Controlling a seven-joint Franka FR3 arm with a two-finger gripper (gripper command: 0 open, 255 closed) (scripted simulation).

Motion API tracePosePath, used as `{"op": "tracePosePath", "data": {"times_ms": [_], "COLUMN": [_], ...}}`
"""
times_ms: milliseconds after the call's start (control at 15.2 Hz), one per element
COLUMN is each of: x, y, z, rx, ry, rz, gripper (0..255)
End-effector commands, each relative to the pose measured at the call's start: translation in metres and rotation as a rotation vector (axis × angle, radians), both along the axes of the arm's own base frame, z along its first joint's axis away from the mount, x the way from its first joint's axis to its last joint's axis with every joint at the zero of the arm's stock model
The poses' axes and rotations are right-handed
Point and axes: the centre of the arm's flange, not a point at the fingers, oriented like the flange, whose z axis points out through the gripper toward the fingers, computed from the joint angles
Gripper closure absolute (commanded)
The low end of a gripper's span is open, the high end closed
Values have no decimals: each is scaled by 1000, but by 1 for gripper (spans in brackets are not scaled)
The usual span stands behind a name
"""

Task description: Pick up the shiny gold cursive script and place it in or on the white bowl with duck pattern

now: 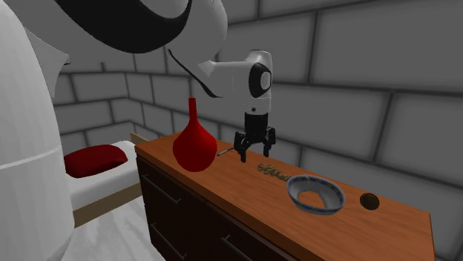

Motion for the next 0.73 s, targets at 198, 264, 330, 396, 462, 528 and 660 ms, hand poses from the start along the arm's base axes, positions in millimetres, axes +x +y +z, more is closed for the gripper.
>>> {"op": "tracePosePath", "data": {"times_ms": [198, 264, 330, 396, 462, 528, 660], "x": [34, 40, 47, 54, 61, 65, 65], "y": [-50, -60, -69, -79, -88, -94, -94], "z": [-29, -35, -41, -46, -52, -55, -66], "rx": [-17, -20, -24, -27, -31, -33, -33], "ry": [24, 29, 34, 39, 43, 46, 46], "rz": [51, 61, 70, 80, 90, 96, 96], "gripper": [0, 0, 0, 0, 0, 0, 0]}}
